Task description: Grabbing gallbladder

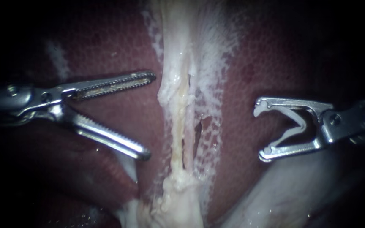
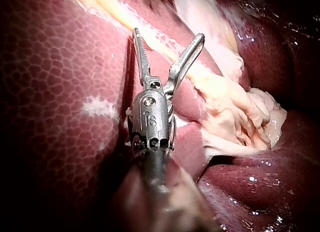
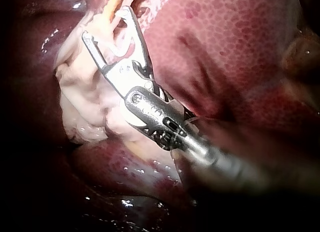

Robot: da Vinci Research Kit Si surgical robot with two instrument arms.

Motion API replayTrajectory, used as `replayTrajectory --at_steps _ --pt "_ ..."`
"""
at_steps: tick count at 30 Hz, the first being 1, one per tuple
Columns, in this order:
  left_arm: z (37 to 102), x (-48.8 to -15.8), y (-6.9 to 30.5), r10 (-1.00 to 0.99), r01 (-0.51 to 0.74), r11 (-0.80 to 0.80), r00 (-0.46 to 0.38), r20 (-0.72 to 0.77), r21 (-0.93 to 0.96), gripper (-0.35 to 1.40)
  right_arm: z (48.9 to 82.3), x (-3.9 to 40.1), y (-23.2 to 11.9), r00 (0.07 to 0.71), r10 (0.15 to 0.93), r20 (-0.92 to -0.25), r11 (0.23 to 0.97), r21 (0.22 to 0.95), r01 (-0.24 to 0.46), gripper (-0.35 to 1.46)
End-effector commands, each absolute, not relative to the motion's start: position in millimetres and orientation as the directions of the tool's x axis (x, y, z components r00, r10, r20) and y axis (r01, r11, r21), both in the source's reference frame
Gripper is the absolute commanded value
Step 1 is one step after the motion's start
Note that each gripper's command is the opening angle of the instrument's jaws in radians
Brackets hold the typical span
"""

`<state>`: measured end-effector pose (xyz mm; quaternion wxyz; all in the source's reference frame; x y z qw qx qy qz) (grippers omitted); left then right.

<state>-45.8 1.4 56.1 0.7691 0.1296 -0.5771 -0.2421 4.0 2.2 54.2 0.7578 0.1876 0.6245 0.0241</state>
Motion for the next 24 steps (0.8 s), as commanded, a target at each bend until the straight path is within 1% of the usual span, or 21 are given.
replayTrajectory --at_steps 1,8,11,21,24 --pt "56.2 -45.9 1.4 -0.526 0.228 0.847 0.217 0.823 0.481 1.04 54.2 4.0 2.2 0.219 0.271 -0.937 0.928 0.314 0.198 0.59" --pt "57.5 -46.6 1.6 -0.551 0.245 0.831 0.236 0.801 0.499 0.99 54.2 4.0 2.2 0.219 0.271 -0.937 0.928 0.314 0.198 0.59" --pt "58.0 -46.9 1.6 -0.56 0.251 0.825 0.244 0.792 0.506 0.94 54.2 4.0 2.2 0.219 0.271 -0.938 0.928 0.314 0.198 0.59" --pt "58.4 -47.8 1.8 -0.625 0.307 0.775 0.241 0.742 0.553 0.61 54.2 3.9 2.2 0.219 0.271 -0.938 0.928 0.314 0.198 0.59" --pt "58.5 -47.7 1.9 -0.642 0.324 0.76 0.238 0.729 0.563 0.44 54.2 4.0 2.2 0.219 0.271 -0.938 0.928 0.314 0.198 0.59"
